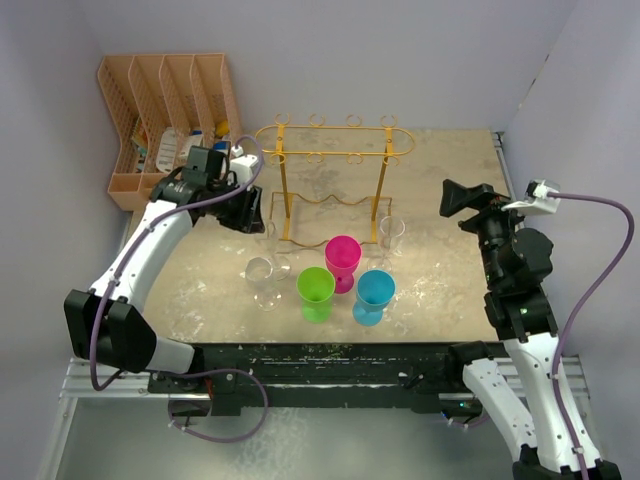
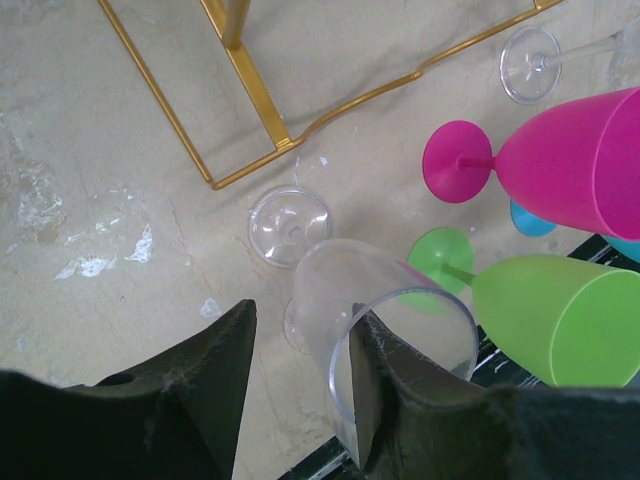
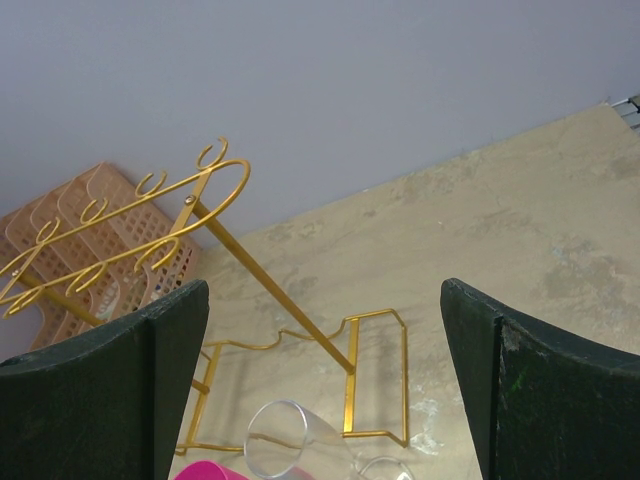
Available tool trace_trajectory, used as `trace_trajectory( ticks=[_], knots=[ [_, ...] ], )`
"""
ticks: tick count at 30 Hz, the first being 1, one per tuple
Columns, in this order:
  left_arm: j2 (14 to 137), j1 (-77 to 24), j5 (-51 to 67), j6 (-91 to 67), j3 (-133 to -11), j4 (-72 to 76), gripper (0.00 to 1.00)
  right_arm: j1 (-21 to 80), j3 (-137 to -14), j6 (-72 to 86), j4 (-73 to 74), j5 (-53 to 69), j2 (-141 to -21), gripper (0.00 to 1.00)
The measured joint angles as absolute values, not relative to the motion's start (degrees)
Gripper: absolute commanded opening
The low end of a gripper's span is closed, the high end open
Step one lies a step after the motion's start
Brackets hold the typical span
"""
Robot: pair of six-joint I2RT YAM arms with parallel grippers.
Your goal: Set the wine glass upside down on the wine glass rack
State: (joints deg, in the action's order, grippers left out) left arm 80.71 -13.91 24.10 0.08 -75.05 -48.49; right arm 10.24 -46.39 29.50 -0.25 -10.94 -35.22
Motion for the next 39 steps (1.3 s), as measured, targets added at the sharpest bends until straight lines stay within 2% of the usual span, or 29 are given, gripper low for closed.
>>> trace_trajectory(
  ticks=[3, 7, 8, 16, 25, 33, 39],
  knots=[
    [80.6, -14.3, 23.3, 0.1, -74.7, -48.6, 0.29, 10.2, -46.4, 29.5, -0.3, -10.9, -35.2, 1.0],
    [80.2, -14.3, 21.1, 0.7, -74.5, -48.9, 0.04, 10.2, -46.4, 29.4, -0.3, -11.0, -35.1, 1.0],
    [80.1, -14.3, 20.5, 0.7, -74.5, -49.1, 0.0, 10.2, -46.4, 29.4, -0.3, -11.0, -35.0, 1.0],
    [78.4, -14.6, 14.9, 1.8, -75.2, -52.2, 0.0, 10.2, -46.4, 29.4, -0.3, -11.0, -34.6, 1.0],
    [69.6, -14.6, 2.6, 6.6, -87.9, -55.9, 0.0, 10.2, -46.4, 29.4, -0.4, -10.9, -36.1, 1.0],
    [61.6, -14.6, -3.7, 17.6, -100.1, -42.8, 0.0, 10.2, -49.6, 28.5, -0.6, -6.5, -39.1, 0.98],
    [56.8, -14.6, -4.6, 31.8, -91.4, -17.8, 0.0, 10.2, -53.2, 26.7, -0.8, 0.9, -40.0, 0.98]
  ],
)
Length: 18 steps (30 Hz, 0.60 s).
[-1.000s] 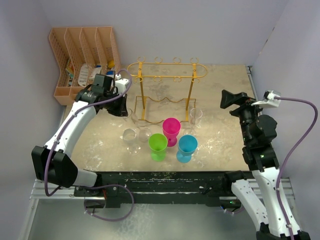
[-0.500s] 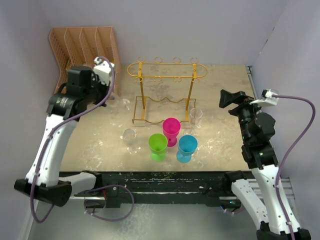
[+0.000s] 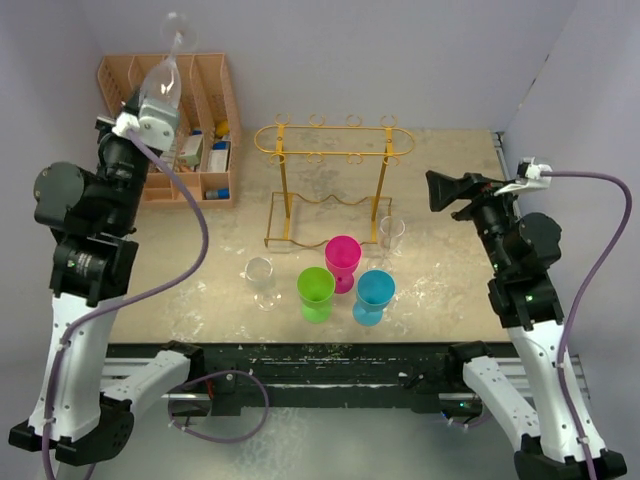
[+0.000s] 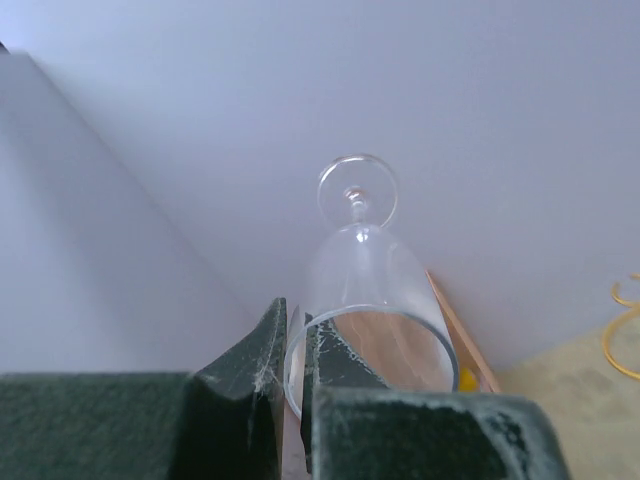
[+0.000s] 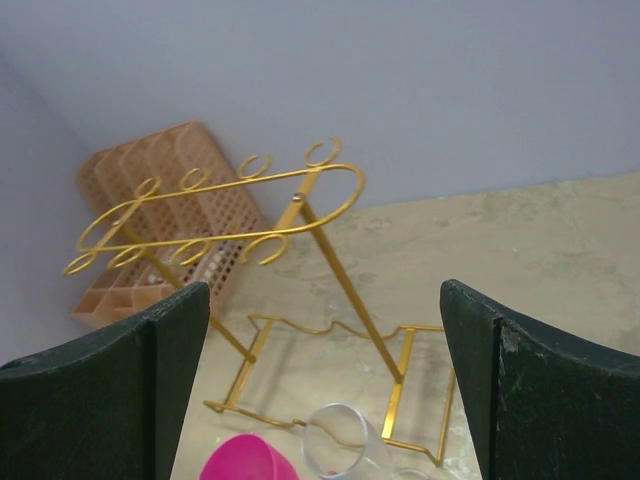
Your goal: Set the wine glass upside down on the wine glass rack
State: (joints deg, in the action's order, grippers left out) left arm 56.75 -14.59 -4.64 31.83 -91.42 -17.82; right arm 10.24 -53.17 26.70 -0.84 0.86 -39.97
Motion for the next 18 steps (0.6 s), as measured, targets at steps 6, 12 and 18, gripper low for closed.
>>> trace_trajectory(
  ticks=[6, 12, 18],
  knots=[
    [54.5, -14.9, 4.4, 47.9, -70.3, 20.9, 0.0, 10.2, -57.4, 26.5, -3.5, 13.4, -41.9, 0.91],
    [59.6, -17.9, 13.9, 58.8, -57.0, 47.6, 0.0, 10.5, -65.1, 31.1, -11.3, 29.1, -49.1, 0.9],
    [62.5, -25.3, 20.9, 67.5, -51.7, 64.3, 0.0, 10.5, -66.1, 39.4, -21.8, 34.7, -54.6, 0.82]
  ],
)
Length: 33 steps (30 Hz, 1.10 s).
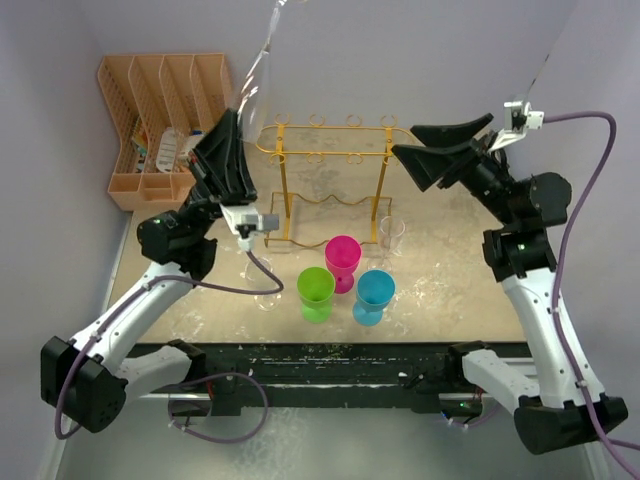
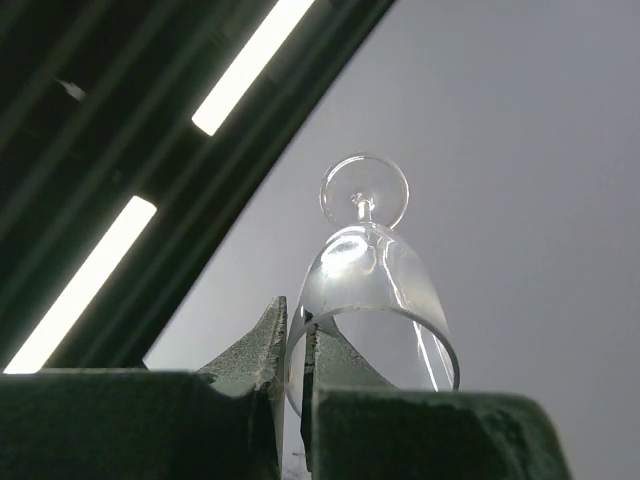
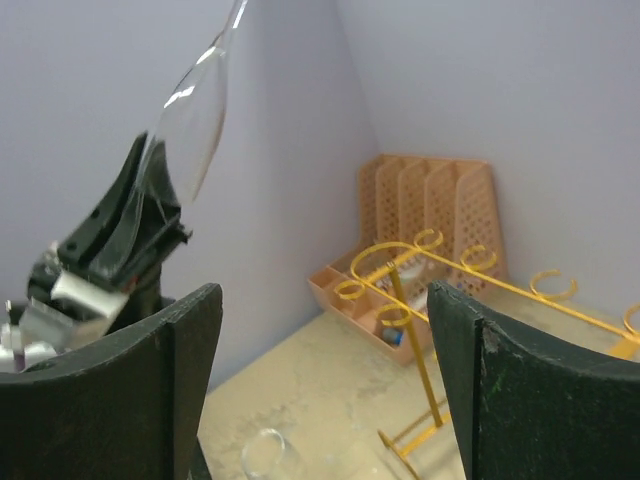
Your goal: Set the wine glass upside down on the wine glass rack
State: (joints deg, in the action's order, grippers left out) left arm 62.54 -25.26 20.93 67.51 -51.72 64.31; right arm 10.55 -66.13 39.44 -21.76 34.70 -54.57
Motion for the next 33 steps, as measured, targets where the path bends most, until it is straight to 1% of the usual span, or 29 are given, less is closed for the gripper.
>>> trace_trajectory(
  ticks=[3, 6, 7, 9, 12, 15, 19, 25, 33],
  knots=[
    [63.6, -29.0, 23.9, 71.6, -50.5, 72.1, 0.0, 10.5, -67.2, 44.9, -29.4, 35.6, -57.8, 0.75],
    [66.2, -32.1, 26.5, 74.9, -49.9, 79.0, 0.0, 10.5, -68.2, 52.2, -39.6, 35.6, -61.5, 0.64],
    [67.5, -33.0, 27.0, 76.0, -49.9, 80.9, 0.0, 10.5, -68.7, 55.1, -43.1, 35.6, -62.9, 0.63],
    [70.7, -34.7, 27.8, 77.6, -50.0, 84.3, 0.0, 10.6, -70.0, 62.3, -52.0, 35.6, -67.0, 0.64],
    [76.0, -36.5, 28.7, 79.5, -50.8, 86.9, 0.0, 11.4, -70.8, 66.7, -57.3, 35.6, -69.8, 0.72],
    [79.9, -37.9, 29.2, 80.8, -52.5, 87.0, 0.0, 13.1, -71.9, 69.7, -61.2, 35.5, -72.1, 0.77],
    [82.1, -40.0, 29.3, 82.6, -55.8, 87.4, 0.0, 15.4, -74.1, 70.6, -63.6, 35.0, -72.7, 0.78],
    [82.6, -41.2, 29.8, 83.9, -56.8, 87.5, 0.0, 16.5, -76.1, 70.1, -63.8, 32.1, -73.4, 0.77],
    [84.3, -42.7, 31.0, 86.1, -56.8, 87.5, 0.0, 21.3, -78.0, 68.2, -63.3, 27.9, -77.7, 0.75]
  ],
)
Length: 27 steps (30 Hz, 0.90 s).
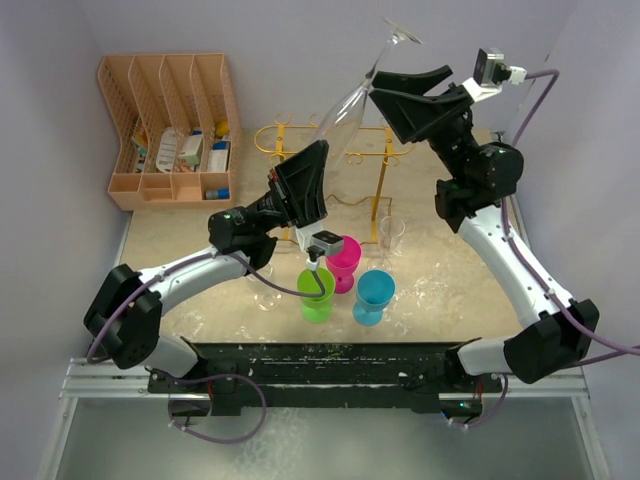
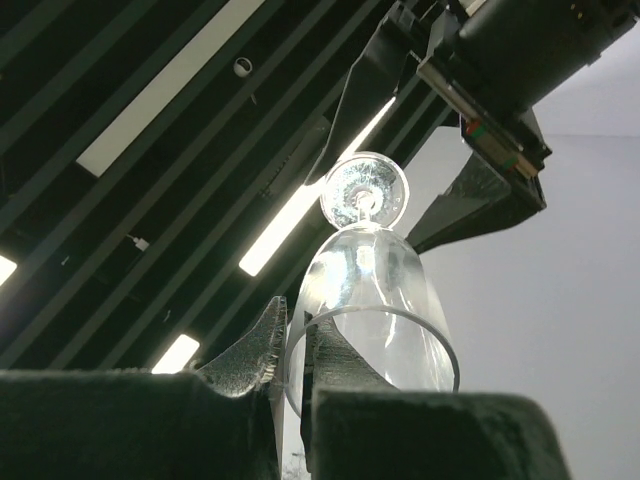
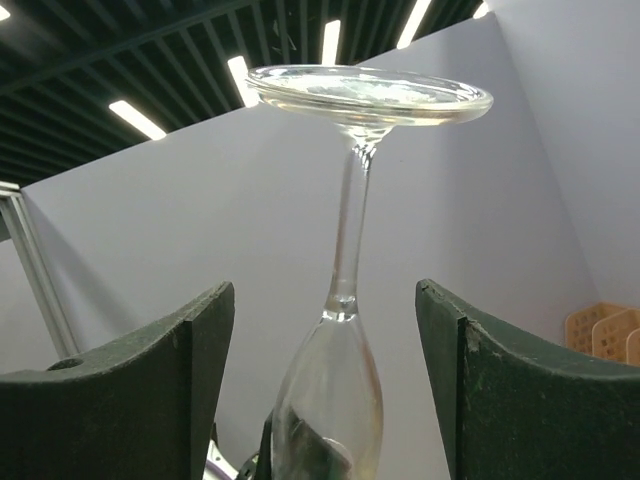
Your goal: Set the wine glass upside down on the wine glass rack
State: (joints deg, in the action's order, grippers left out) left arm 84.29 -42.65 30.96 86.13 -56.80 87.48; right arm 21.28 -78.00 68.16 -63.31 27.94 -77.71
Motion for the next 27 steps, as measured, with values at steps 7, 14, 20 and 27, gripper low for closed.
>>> trace_trajectory(
  ticks=[7, 14, 20, 27],
  knots=[
    [85.1, -43.6, 31.8, 87.8, -56.8, 87.5, 0.0, 22.5, -78.7, 66.7, -62.9, 26.4, -79.4, 0.37],
    [85.7, -43.9, 32.0, 89.3, -56.8, 87.5, 0.0, 22.8, -79.1, 66.7, -63.5, 26.4, -79.5, 0.0],
    [86.5, -44.0, 32.0, 90.7, -57.0, 87.7, 0.2, 22.8, -79.1, 66.9, -63.7, 26.3, -79.5, 0.0],
    [88.0, -45.0, 29.0, 92.6, -58.9, 87.7, 0.84, 22.8, -80.6, 59.8, -54.9, 24.9, -77.6, 0.0]
  ],
)
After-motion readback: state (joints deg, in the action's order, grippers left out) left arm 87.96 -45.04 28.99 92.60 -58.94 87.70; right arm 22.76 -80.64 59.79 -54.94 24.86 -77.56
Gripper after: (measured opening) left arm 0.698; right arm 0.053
